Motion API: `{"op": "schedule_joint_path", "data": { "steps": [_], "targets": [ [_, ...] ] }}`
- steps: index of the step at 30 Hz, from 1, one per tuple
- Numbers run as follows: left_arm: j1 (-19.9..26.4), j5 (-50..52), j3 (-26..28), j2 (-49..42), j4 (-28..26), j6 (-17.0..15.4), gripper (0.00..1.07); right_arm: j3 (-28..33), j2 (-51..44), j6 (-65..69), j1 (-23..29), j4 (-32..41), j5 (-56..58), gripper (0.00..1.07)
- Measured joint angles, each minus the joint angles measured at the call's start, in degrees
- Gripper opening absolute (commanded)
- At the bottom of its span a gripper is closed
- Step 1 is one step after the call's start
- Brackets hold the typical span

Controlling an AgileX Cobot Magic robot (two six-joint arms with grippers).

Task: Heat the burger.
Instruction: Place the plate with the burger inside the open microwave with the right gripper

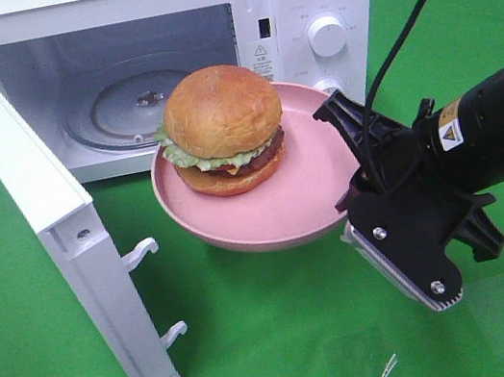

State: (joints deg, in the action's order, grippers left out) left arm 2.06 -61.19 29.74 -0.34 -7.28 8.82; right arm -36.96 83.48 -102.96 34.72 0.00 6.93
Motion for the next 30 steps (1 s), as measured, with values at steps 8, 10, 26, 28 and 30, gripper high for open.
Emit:
{"op": "schedule_joint_path", "data": {
  "steps": [8, 10, 26, 28, 30],
  "targets": [
    [0.0, 0.0, 0.0, 0.0, 0.0, 0.0, 0.93, -4.3, 4.18, 0.06, 0.0, 0.0, 0.4, 0.0],
    [0.0, 0.0, 0.0, 0.0, 0.0, 0.0, 0.93, -5.56, 5.21, 0.06, 0.0, 0.0, 0.4, 0.0],
    [0.0, 0.0, 0.0, 0.0, 0.0, 0.0, 0.93, -13.98, 13.41, 0.69, 2.06, 0.0, 2.46, 0.0],
    [0.0, 0.0, 0.0, 0.0, 0.0, 0.0, 0.93, -15.24, 14.61, 0.69, 2.06, 0.0, 3.04, 0.0],
    [0.0, 0.0, 0.0, 0.0, 0.0, 0.0, 0.93, -16.62, 15.7, 0.92, 2.06, 0.0, 3.95, 0.0]
  ]
}}
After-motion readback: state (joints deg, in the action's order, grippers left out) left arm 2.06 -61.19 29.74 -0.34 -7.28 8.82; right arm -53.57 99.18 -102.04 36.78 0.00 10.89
